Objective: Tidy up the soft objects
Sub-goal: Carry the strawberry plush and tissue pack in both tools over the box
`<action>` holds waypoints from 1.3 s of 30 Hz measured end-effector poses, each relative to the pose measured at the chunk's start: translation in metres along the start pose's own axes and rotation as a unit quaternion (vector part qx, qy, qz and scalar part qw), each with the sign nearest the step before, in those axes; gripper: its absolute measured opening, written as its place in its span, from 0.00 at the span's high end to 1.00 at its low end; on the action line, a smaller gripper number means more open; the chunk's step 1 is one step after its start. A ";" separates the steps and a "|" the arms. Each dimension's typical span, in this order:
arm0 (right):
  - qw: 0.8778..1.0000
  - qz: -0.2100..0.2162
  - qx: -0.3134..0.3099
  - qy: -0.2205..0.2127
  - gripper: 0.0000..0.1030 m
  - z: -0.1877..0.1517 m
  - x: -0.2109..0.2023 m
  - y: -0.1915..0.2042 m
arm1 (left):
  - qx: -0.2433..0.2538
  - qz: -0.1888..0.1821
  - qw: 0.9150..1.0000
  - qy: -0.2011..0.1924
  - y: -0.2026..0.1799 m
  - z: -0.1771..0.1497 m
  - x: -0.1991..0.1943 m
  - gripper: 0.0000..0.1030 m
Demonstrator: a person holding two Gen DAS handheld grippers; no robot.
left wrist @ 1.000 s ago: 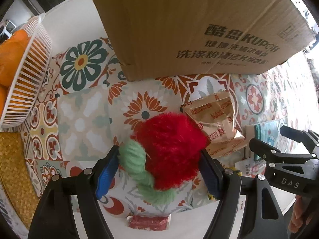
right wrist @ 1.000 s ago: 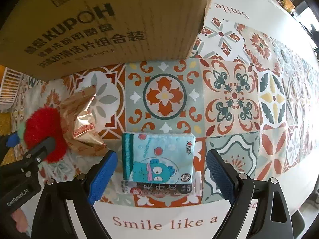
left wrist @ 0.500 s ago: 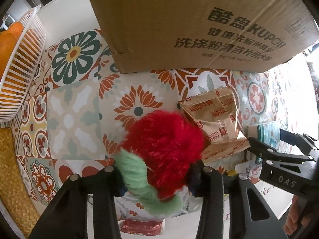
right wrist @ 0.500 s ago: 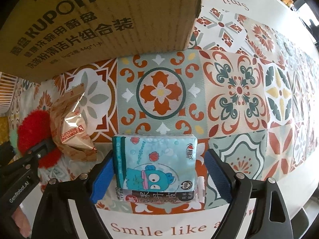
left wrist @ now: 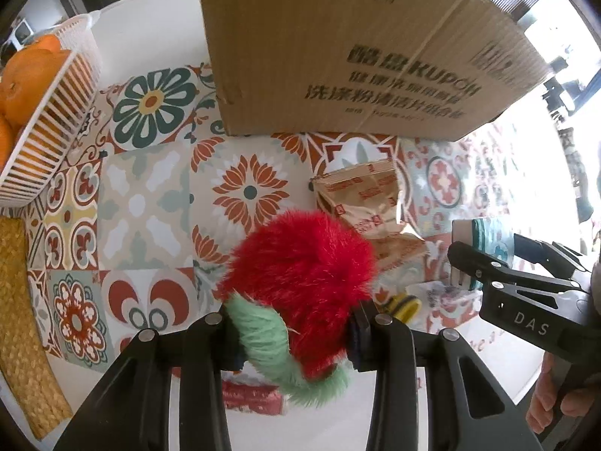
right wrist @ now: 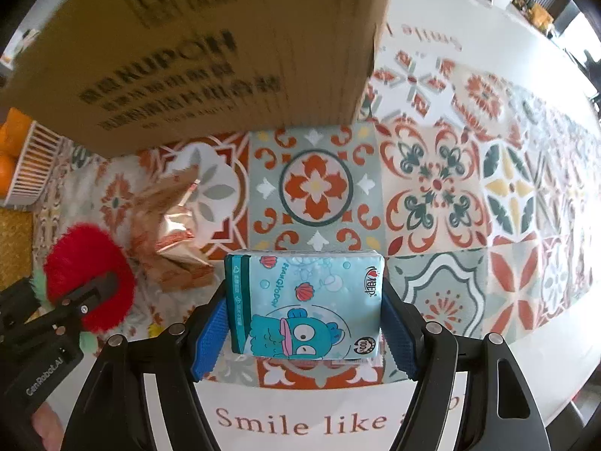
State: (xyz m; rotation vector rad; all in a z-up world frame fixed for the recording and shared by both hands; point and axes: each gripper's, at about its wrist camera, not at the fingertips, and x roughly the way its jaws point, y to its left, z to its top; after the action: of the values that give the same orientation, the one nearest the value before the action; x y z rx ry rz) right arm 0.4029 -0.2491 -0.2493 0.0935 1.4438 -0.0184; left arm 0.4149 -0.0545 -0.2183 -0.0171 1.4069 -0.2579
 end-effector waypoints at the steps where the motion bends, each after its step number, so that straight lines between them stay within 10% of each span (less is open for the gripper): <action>1: 1.000 0.000 -0.002 -0.007 0.29 -0.001 -0.005 0.001 | 0.000 -0.002 1.000 -0.006 0.000 -0.002 -0.005 0.63; 39: 0.972 0.052 -0.048 -0.222 0.29 -0.001 -0.186 0.014 | 0.057 -0.012 0.972 -0.227 -0.044 0.011 -0.175 0.63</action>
State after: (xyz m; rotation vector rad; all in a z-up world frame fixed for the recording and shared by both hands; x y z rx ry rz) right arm 0.3795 -0.2431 -0.0644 0.0795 0.9883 0.1102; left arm 0.3937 -0.0661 -0.0393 0.0014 0.9361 -0.3310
